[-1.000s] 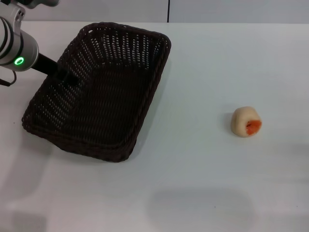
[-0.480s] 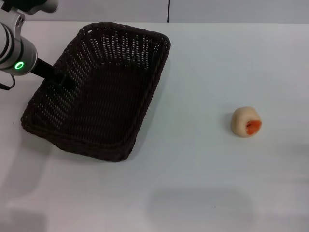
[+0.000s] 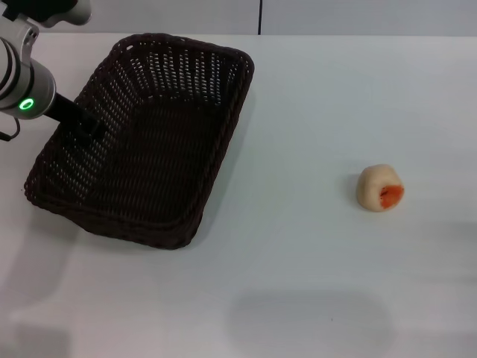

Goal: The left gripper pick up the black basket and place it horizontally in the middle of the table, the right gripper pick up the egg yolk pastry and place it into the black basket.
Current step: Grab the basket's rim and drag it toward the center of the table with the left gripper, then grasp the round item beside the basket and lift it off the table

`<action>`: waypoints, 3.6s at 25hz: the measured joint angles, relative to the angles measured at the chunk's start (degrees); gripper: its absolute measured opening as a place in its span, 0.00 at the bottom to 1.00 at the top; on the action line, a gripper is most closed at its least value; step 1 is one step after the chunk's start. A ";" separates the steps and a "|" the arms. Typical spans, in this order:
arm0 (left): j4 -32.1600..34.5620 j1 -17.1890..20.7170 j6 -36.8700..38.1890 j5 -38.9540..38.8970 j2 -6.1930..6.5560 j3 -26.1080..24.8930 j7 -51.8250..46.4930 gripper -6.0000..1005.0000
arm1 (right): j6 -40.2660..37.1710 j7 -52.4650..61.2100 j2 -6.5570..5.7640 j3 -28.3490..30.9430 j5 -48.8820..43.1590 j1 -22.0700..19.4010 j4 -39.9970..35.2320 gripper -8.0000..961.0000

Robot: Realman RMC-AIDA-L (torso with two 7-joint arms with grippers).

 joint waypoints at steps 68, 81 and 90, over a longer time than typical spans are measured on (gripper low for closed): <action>14.44 -18.78 -18.92 -25.08 0.24 -17.38 48.21 0.25 | -4.43 0.06 0.18 -2.27 0.00 -0.77 1.93 0.88; 11.02 -17.17 -6.37 -25.94 -0.60 -13.24 50.38 0.69 | -4.29 -0.13 0.10 -2.28 0.00 -0.87 1.93 0.87; -2.89 -1.50 38.65 -27.16 -0.62 0.55 43.65 0.80 | -4.06 -0.06 0.08 -2.27 0.00 -1.05 1.78 0.86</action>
